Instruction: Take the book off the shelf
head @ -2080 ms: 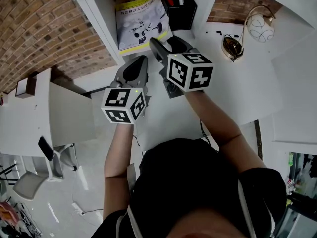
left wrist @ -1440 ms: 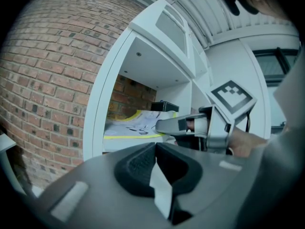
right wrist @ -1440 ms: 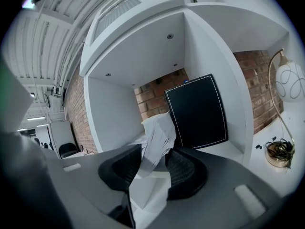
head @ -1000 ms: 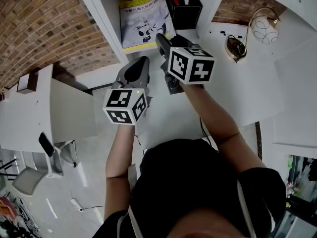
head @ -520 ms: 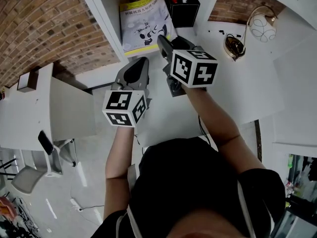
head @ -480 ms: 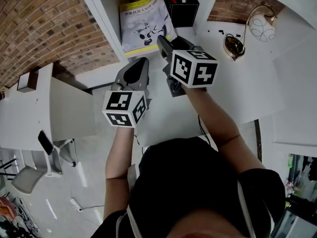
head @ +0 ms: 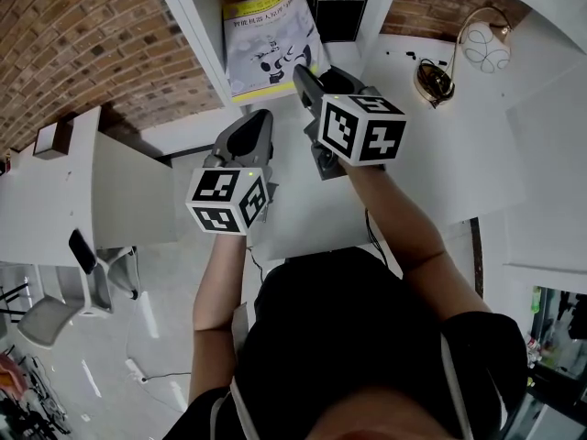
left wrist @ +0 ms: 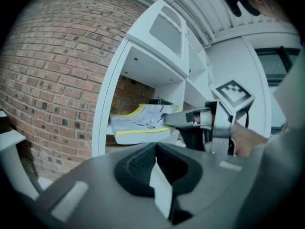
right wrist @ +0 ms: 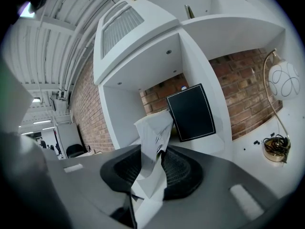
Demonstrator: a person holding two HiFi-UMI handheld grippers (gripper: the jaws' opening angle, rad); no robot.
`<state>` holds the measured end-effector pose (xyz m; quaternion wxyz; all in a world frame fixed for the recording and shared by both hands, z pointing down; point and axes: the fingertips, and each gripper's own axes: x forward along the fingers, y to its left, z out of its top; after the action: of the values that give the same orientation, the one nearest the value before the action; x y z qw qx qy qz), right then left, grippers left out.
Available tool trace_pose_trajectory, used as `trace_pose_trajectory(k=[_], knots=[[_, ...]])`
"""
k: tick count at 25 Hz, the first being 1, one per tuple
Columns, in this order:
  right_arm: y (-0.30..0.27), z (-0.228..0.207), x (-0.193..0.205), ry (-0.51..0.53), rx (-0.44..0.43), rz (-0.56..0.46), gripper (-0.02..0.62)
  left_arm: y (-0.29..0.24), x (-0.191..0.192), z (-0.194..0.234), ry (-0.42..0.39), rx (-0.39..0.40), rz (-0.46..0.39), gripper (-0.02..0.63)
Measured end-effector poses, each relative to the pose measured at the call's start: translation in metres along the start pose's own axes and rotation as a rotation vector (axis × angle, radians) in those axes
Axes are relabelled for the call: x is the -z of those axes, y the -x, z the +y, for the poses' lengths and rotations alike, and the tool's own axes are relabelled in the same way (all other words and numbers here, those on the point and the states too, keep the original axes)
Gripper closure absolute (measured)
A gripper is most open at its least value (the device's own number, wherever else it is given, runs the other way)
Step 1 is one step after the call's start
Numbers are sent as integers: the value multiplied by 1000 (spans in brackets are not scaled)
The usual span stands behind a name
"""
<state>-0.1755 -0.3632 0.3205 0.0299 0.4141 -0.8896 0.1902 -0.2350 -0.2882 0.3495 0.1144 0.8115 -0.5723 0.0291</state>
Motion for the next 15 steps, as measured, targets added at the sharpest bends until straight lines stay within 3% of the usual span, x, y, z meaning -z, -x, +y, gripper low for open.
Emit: trace_pose_trajectory(k=[7, 15], knots=[[11, 3, 5, 4, -12, -8, 485, 7, 8, -4, 17, -2, 3, 600], [28, 5, 9, 6, -31, -17, 485, 14, 15, -15, 20, -2, 12, 540]])
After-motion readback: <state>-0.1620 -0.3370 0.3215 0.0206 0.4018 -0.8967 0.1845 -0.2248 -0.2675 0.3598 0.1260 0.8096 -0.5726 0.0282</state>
